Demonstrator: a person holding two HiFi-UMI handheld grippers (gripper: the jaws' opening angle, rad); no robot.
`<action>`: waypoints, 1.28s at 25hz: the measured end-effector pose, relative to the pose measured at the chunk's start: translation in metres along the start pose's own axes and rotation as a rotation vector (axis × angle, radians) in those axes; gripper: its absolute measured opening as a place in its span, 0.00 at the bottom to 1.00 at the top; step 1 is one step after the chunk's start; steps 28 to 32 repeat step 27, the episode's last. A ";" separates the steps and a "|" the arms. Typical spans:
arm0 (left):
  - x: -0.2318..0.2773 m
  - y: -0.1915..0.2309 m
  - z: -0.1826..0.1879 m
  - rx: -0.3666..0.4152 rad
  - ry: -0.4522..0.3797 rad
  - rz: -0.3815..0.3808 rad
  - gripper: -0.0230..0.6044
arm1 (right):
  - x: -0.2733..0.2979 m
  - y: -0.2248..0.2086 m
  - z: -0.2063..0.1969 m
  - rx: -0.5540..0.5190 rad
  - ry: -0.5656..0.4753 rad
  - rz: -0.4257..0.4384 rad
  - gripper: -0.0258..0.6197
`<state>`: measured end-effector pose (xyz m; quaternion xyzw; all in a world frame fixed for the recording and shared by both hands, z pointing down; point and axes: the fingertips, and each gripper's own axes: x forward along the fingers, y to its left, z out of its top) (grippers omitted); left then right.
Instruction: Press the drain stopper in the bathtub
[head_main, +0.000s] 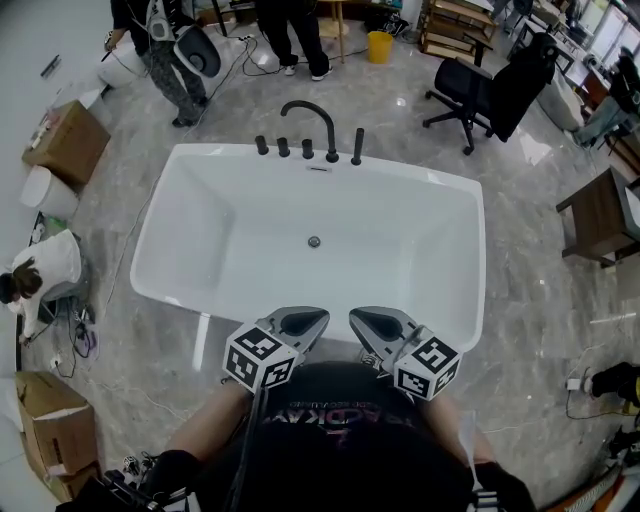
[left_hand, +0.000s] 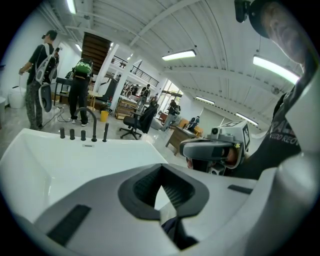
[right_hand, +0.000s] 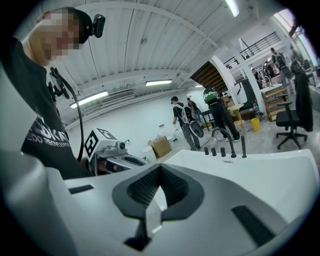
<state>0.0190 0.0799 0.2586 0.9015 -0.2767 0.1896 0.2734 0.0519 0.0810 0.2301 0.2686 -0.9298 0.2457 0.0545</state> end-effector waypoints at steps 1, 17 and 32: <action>0.000 0.000 0.000 0.001 0.000 0.001 0.05 | 0.000 0.000 0.000 -0.002 0.001 0.001 0.06; 0.000 0.002 -0.001 0.003 0.000 0.011 0.05 | 0.001 0.000 0.001 -0.005 0.003 0.007 0.06; -0.002 0.000 0.002 0.007 0.003 0.009 0.05 | 0.002 0.001 0.001 -0.005 0.001 0.006 0.06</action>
